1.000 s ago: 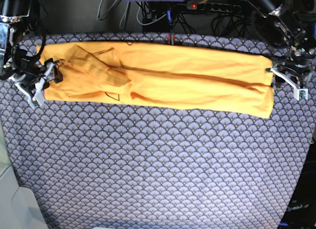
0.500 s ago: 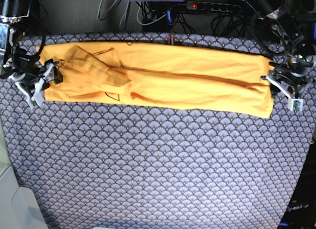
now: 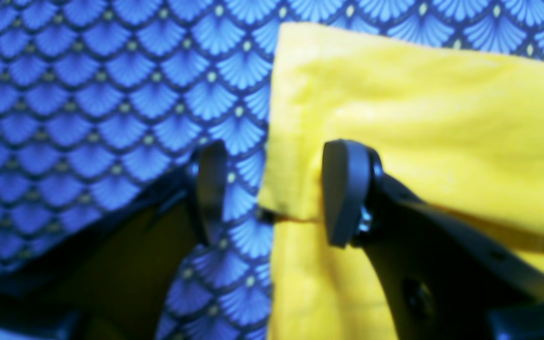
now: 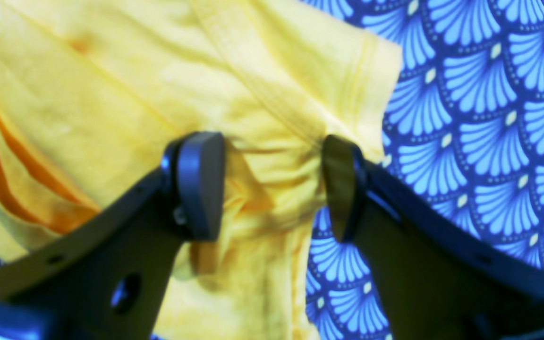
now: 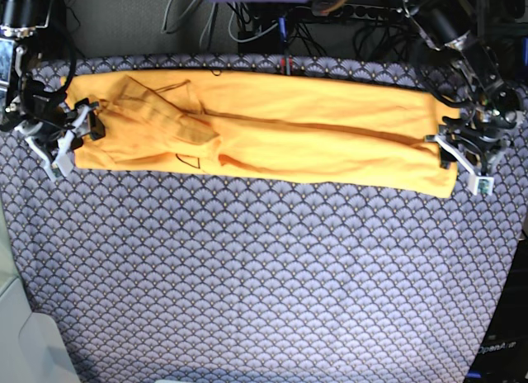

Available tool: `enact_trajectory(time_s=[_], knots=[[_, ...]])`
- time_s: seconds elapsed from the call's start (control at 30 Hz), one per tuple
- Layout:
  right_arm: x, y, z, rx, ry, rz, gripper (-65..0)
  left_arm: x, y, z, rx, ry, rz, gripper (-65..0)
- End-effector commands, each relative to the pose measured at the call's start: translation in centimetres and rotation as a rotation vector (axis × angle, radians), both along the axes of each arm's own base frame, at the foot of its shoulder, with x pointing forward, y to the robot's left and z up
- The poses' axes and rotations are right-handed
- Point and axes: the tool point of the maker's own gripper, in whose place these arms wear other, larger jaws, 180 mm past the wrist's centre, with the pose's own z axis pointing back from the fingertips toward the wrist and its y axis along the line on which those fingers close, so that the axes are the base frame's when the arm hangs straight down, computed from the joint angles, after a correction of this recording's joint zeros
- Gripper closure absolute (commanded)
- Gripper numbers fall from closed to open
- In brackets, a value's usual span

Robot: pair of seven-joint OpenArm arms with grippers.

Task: Fold the T-shirt properly
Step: 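Release the strip end with the left gripper and move it inward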

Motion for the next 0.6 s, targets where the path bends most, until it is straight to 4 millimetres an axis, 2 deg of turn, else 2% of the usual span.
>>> enact_trajectory(time_s=[0.0, 0.13, 0.3, 0.57], knots=[[0.4, -0.5, 0.6, -0.013, -0.013, 0.004, -34.4, 0.9, 0.5, 0.7, 0.001, -0.029, 0.004, -31.8], [0.4, -0.5, 0.6, -0.013, -0.013, 0.004, -34.4, 0.7, 0.1, -1.1, -0.042, 0.009, 0.009, -31.7], [0.4, -0.5, 0.7, -0.014, -0.014, 0.005, -34.4, 0.1, -0.3, -2.2, -0.064, 0.041, 0.011, -31.7], [0.7, -0.4, 0.8, -0.011, -0.021, 0.004, -34.4, -3.6, -1.3, -4.8, -0.088, 0.122, 0.013, -31.4]])
